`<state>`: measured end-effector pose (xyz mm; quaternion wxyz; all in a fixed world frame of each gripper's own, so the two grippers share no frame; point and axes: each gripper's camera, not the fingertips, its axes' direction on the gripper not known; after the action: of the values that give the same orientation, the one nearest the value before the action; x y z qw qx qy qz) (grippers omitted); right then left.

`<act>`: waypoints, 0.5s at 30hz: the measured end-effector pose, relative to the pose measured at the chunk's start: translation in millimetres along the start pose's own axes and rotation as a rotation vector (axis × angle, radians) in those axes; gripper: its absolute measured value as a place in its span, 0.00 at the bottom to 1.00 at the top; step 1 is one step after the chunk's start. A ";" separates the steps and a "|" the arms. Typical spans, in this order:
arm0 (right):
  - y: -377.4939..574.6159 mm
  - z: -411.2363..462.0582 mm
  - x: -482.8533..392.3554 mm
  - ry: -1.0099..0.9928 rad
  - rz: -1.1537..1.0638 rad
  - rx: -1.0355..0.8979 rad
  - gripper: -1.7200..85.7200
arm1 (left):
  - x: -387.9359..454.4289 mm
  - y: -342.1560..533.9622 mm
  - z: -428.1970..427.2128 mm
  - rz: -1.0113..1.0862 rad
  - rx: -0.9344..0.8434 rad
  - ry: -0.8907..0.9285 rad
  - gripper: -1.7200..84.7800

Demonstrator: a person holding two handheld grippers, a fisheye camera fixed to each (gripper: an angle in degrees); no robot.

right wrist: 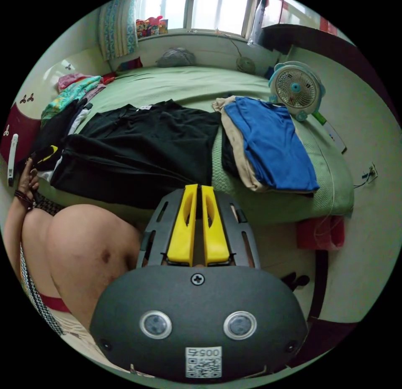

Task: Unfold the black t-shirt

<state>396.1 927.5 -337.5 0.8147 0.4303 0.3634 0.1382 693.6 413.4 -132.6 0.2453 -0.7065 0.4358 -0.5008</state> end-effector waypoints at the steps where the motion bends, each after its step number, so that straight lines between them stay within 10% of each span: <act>1: 2.1 -0.8 0.1 0.002 -0.003 -0.001 0.00 | -7.7 1.9 -2.4 -0.019 -0.027 0.011 0.12; 15: 52.8 -4.2 -7.1 0.026 -0.010 -0.065 0.00 | -34.1 12.7 -51.2 0.111 0.006 -0.031 0.16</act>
<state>392.8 957.5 -293.3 0.8242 0.3998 0.3715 0.1514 637.7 441.0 -140.1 0.2817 -0.6880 0.4691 -0.4767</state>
